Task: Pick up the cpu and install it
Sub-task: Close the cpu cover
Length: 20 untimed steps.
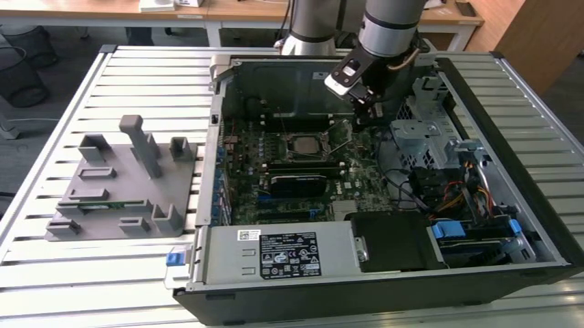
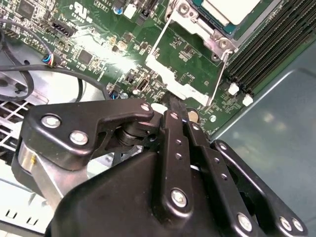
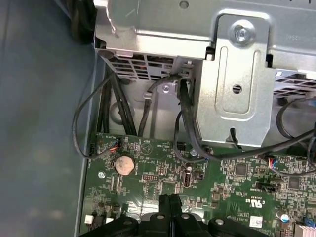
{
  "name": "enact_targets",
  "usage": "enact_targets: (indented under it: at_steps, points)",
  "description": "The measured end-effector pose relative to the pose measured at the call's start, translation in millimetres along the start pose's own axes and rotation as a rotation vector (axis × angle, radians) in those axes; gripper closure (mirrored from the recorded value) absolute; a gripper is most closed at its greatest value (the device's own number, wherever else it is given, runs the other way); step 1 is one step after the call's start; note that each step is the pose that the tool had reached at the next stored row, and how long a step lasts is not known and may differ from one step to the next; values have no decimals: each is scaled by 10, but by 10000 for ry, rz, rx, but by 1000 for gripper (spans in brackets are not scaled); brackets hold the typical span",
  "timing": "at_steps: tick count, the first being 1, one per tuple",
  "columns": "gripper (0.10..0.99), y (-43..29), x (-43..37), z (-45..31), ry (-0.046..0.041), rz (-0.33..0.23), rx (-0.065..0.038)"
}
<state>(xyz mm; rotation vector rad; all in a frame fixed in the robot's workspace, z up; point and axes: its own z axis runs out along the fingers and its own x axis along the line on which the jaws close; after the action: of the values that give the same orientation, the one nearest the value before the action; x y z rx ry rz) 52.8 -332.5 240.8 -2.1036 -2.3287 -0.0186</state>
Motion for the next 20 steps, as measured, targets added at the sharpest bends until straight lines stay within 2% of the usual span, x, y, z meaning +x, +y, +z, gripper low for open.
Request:
enact_targets:
  at_steps: [3, 8, 17, 20]
  points:
    - [980, -63, 7, -18, 9, 0, 0]
    - [980, -171, 19, -97, 19, 0, -1]
    - [980, -438, 46, -96, 25, 2, -3]
    - [980, -502, 52, -83, 22, 2, -1]
